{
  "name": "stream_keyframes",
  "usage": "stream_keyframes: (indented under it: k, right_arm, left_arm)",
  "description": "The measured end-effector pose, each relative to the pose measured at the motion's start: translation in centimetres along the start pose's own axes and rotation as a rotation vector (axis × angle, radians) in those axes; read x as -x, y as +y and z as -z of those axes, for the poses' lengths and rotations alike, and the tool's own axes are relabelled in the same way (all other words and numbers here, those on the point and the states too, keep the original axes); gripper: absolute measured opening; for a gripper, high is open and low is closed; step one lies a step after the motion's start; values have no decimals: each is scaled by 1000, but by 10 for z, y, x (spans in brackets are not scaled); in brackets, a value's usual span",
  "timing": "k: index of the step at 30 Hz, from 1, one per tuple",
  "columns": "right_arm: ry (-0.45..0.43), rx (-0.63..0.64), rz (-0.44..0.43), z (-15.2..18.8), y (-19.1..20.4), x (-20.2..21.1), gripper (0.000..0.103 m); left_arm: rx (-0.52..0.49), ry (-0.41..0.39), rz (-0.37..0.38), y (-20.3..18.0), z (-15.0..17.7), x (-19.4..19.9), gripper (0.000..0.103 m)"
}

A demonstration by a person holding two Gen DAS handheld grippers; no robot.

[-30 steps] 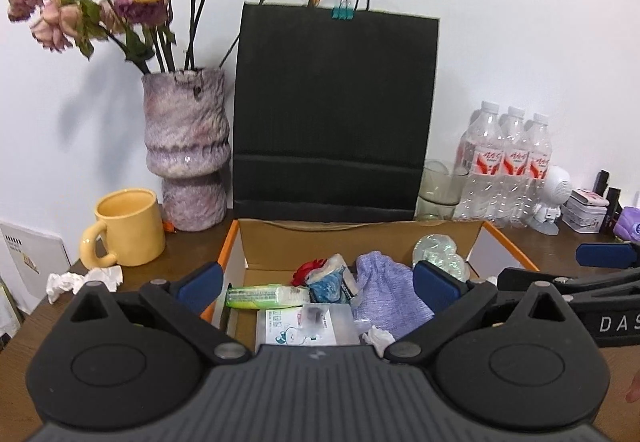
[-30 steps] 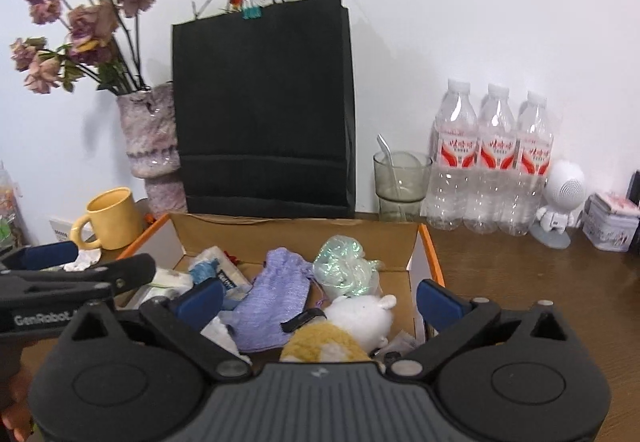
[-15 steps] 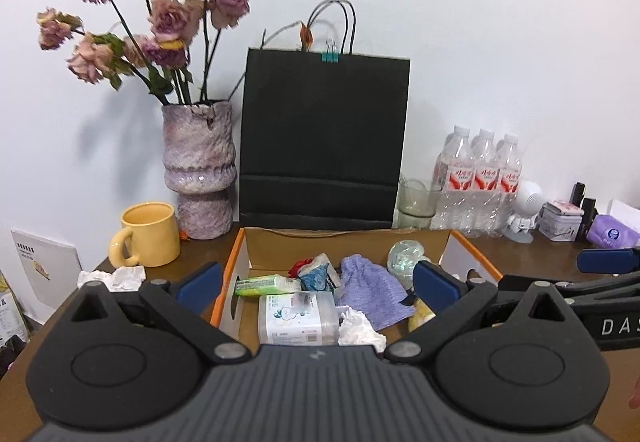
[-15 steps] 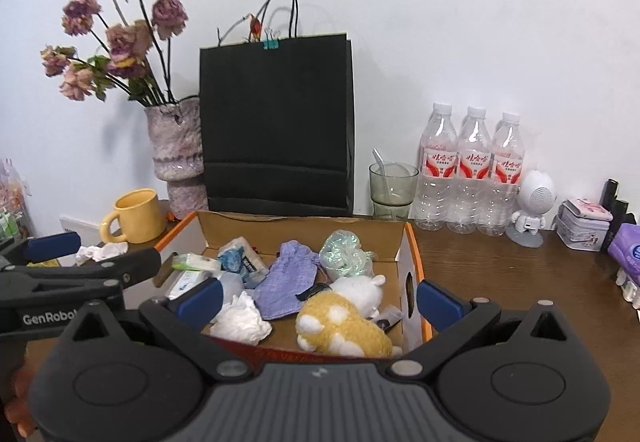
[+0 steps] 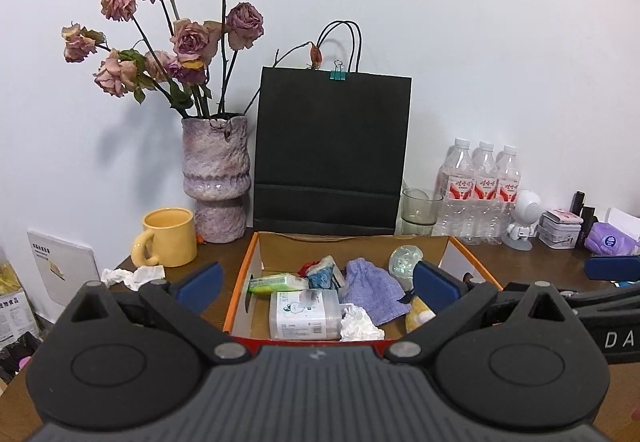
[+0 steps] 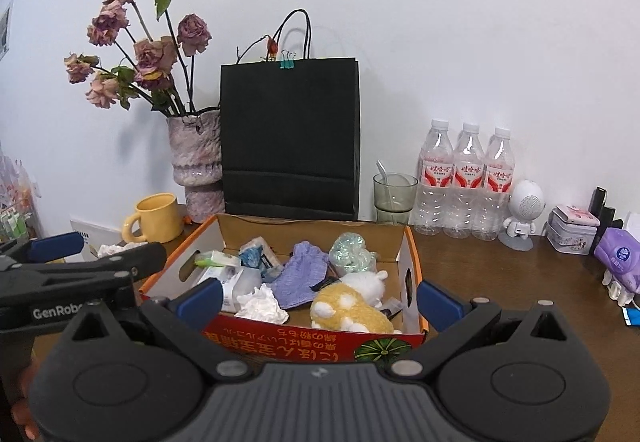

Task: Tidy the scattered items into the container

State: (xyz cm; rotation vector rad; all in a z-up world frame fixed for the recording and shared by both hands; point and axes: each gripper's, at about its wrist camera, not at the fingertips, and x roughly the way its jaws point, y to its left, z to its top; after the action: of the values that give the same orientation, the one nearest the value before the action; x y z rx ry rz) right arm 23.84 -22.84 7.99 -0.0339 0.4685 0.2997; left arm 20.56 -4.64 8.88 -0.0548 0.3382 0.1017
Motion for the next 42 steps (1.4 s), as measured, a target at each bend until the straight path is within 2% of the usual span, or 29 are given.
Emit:
stream_keyframes:
  k: [14, 42]
  right_arm:
    - [55, -2, 10, 4, -5, -15, 103]
    - [83, -11, 9, 6, -6, -24, 103]
  left_arm:
    - [-5, 65, 1, -1, 9, -16, 103]
    - [7, 96, -4, -1, 12, -23, 103]
